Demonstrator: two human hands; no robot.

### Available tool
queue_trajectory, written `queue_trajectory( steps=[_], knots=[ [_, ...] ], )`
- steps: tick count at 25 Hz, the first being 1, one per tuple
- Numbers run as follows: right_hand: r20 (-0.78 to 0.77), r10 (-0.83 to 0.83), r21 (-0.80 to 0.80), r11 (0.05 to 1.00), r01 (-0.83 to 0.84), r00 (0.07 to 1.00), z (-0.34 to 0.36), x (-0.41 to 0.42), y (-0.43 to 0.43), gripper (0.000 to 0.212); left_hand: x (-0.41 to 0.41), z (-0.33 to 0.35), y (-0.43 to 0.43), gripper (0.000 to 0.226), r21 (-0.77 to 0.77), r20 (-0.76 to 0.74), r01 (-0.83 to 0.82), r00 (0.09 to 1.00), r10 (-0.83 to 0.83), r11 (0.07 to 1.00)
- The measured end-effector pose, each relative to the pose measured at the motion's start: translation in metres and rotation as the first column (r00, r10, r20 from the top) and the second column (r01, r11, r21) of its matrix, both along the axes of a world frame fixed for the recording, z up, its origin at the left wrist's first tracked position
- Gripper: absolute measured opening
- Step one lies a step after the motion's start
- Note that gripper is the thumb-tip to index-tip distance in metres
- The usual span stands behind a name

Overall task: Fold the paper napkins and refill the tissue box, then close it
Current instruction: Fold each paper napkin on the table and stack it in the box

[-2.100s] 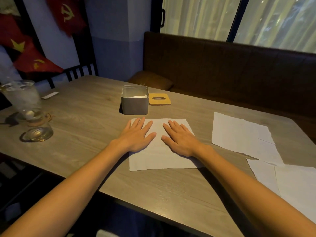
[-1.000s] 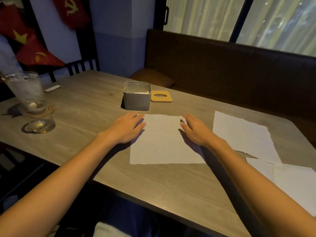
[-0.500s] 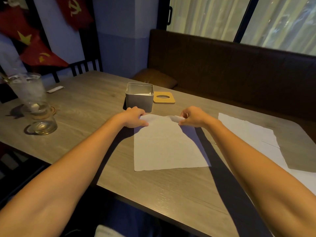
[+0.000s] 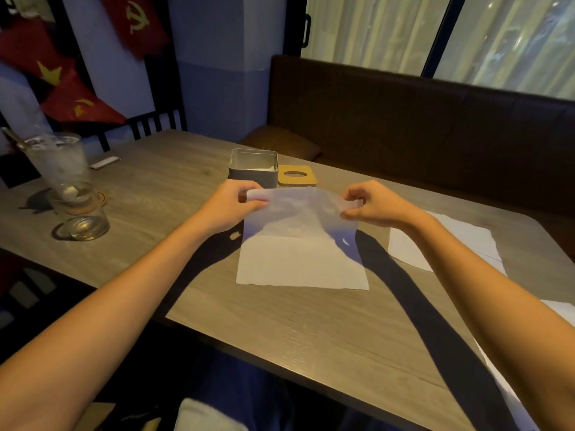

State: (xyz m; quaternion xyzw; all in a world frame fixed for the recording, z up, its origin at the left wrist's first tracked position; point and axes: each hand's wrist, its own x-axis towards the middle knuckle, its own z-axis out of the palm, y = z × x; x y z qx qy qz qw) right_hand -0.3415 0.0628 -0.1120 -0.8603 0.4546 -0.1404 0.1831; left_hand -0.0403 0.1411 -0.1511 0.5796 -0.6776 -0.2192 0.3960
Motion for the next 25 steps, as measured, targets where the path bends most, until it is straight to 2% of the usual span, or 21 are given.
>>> queue_trajectory(
  steps=[3, 7, 9, 15, 19, 25],
  knots=[
    [-0.053, 0.07, 0.058, 0.996, -0.067, 0.996, 0.0, -0.009, 0.021, 0.004, 0.001, -0.013, 0.027, 0.011, -0.02, 0.002, 0.05, 0.999, -0.05, 0.999],
    [-0.171, 0.115, 0.078, 0.992, -0.103, 0.979, -0.013, -0.017, 0.044, 0.006, -0.001, -0.031, 0.05, 0.021, -0.028, 0.169, 0.069, 0.984, -0.063, 0.997],
    [-0.201, 0.121, 0.065, 0.992, -0.11, 0.972, -0.021, -0.02, 0.052, 0.01, 0.001, -0.037, 0.056, 0.023, -0.039, 0.205, 0.088, 0.976, -0.078, 0.995],
    [-0.24, 0.147, 0.021, 0.989, -0.147, 0.96, -0.035, -0.03, 0.07, 0.008, 0.011, -0.047, 0.069, 0.024, -0.087, 0.325, 0.191, 0.933, -0.153, 0.978],
    [-0.246, 0.159, -0.016, 0.986, -0.168, 0.956, -0.034, -0.036, 0.079, 0.01, 0.015, -0.05, 0.072, 0.026, -0.149, 0.368, 0.229, 0.916, -0.161, 0.962],
    [-0.238, 0.197, 0.012, 0.98, -0.2, 0.951, -0.035, -0.042, 0.085, 0.014, 0.018, -0.053, 0.069, 0.026, -0.177, 0.45, 0.231, 0.883, -0.13, 0.957]
  ],
)
